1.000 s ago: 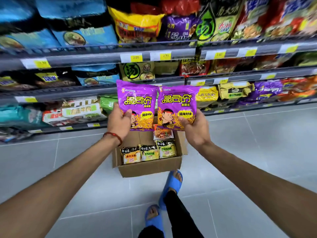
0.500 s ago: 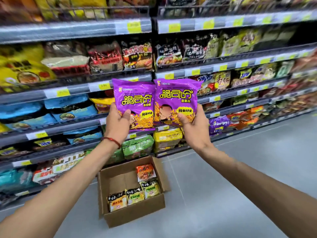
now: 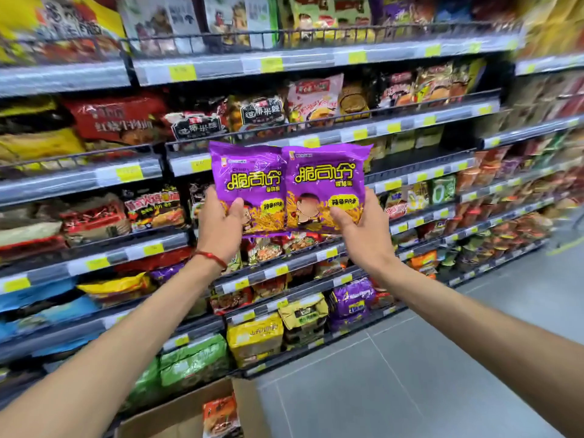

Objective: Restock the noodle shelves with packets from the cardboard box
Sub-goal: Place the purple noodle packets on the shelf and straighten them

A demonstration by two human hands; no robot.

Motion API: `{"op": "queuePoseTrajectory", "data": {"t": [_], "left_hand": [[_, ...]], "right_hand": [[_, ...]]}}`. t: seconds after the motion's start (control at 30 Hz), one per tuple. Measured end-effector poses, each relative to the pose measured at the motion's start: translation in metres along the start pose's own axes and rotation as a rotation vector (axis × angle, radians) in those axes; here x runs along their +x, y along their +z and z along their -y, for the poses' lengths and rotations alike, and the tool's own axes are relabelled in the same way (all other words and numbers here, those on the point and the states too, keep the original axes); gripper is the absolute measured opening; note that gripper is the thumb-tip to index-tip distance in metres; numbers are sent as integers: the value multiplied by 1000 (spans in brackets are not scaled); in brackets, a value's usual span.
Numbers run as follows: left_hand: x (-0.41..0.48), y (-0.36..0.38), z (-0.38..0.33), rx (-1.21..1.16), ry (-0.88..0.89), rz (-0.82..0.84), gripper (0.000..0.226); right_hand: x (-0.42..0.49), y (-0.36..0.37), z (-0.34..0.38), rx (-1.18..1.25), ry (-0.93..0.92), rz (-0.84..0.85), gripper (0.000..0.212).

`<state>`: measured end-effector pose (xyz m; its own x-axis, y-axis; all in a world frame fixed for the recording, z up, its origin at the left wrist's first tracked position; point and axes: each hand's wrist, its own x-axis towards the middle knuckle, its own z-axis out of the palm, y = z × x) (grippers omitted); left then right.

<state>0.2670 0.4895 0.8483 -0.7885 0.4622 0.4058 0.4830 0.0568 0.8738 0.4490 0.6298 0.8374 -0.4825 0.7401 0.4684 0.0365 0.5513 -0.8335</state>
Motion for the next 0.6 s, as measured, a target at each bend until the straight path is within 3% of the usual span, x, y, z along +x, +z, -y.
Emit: {"op": "queuePoseTrajectory", "data": {"t": [0.37,0.6], "left_hand": [[99,166,-76,26,135,-1,29],[203,270,-110,-84,215,-39,24]], "right_hand": [[156,-127,-61,-9,-44,-125,33],[285,-179,-106,-42,-93,-231,31]]}}
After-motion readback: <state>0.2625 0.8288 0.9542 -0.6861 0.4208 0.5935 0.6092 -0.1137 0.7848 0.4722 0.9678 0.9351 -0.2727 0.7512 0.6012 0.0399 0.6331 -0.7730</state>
